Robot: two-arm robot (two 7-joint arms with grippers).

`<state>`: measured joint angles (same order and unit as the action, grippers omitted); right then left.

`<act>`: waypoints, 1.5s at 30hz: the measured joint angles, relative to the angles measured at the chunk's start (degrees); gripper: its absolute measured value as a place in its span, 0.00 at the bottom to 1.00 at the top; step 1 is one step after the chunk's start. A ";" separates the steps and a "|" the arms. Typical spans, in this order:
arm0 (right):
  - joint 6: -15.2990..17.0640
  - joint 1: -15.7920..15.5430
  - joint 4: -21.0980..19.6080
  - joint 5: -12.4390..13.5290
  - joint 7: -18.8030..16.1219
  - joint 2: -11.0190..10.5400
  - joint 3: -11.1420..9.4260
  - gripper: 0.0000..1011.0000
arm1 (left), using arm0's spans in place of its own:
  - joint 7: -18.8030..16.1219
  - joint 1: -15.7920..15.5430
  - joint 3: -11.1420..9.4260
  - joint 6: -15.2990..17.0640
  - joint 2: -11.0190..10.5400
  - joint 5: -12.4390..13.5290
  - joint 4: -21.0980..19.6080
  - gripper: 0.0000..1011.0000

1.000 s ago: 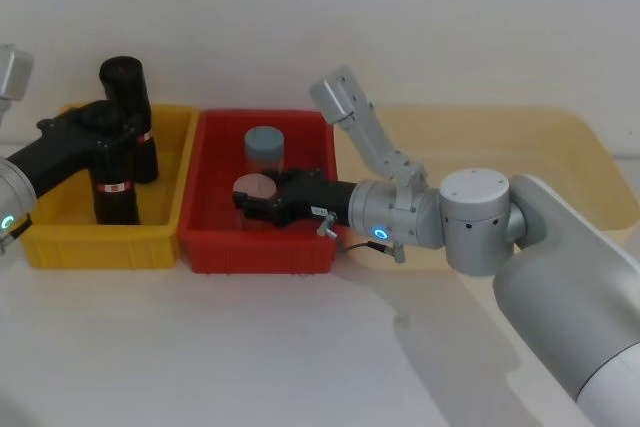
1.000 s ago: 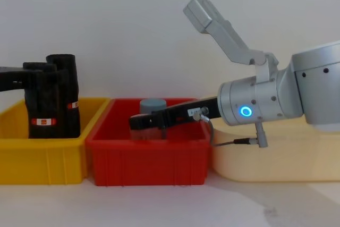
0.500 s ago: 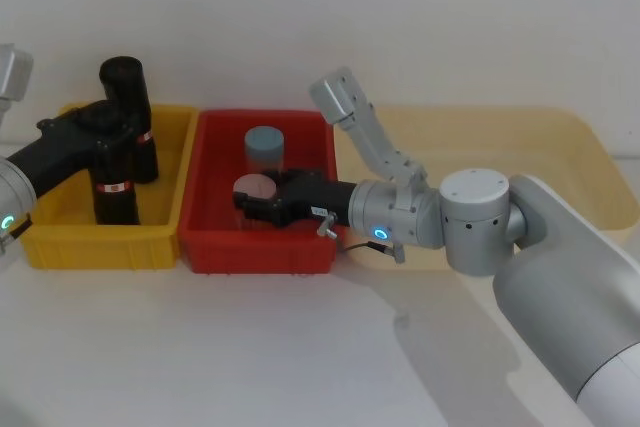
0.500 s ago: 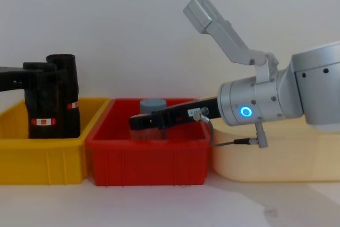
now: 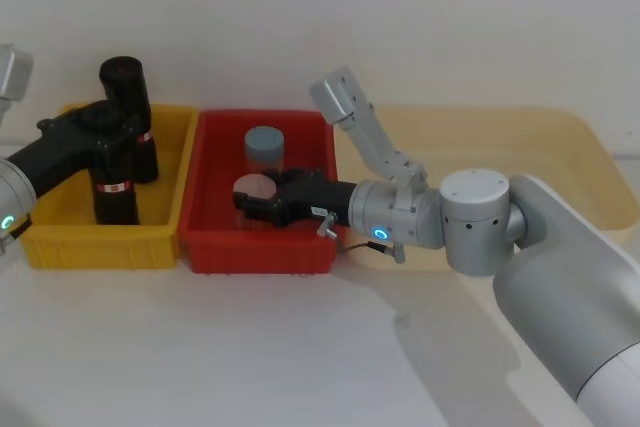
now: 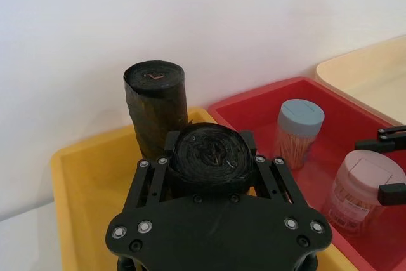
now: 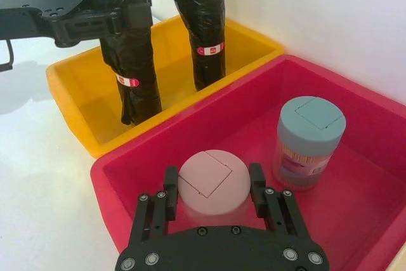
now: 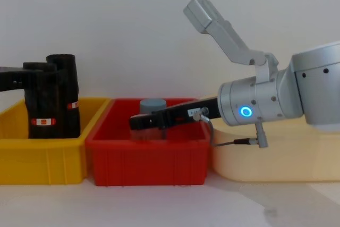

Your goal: Pick up the garbage bag with the one hand and transfer it to the other hand.

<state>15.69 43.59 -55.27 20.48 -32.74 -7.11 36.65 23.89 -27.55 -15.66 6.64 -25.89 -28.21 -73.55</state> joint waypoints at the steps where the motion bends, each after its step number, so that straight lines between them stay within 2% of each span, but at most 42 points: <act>1: 0.00 0.00 0.00 0.00 0.00 0.00 0.00 0.64 | 0.00 0.00 0.00 0.00 0.00 0.00 0.00 0.53; 25: -0.57 -0.39 -0.82 -0.22 0.00 -0.41 -0.08 0.64 | -0.20 0.04 0.34 -0.30 0.09 0.43 -0.73 0.53; 35: -2.32 -1.16 -5.34 -0.42 0.25 -2.12 -0.86 0.64 | -1.05 0.12 1.62 -0.28 -0.56 0.74 -4.31 0.53; 42: -2.96 -1.55 -10.34 -0.24 0.93 -3.98 -2.00 0.64 | -1.70 -0.16 3.15 0.19 -1.46 0.46 -8.68 0.53; 45: -3.10 -1.84 -13.66 -0.02 1.61 -5.09 -2.88 0.64 | -1.91 -0.54 3.78 0.37 -1.78 0.06 -10.45 0.53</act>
<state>12.59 41.75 -68.93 20.45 -31.13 -12.19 33.78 21.98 -28.08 -11.89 7.01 -27.67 -28.14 -84.00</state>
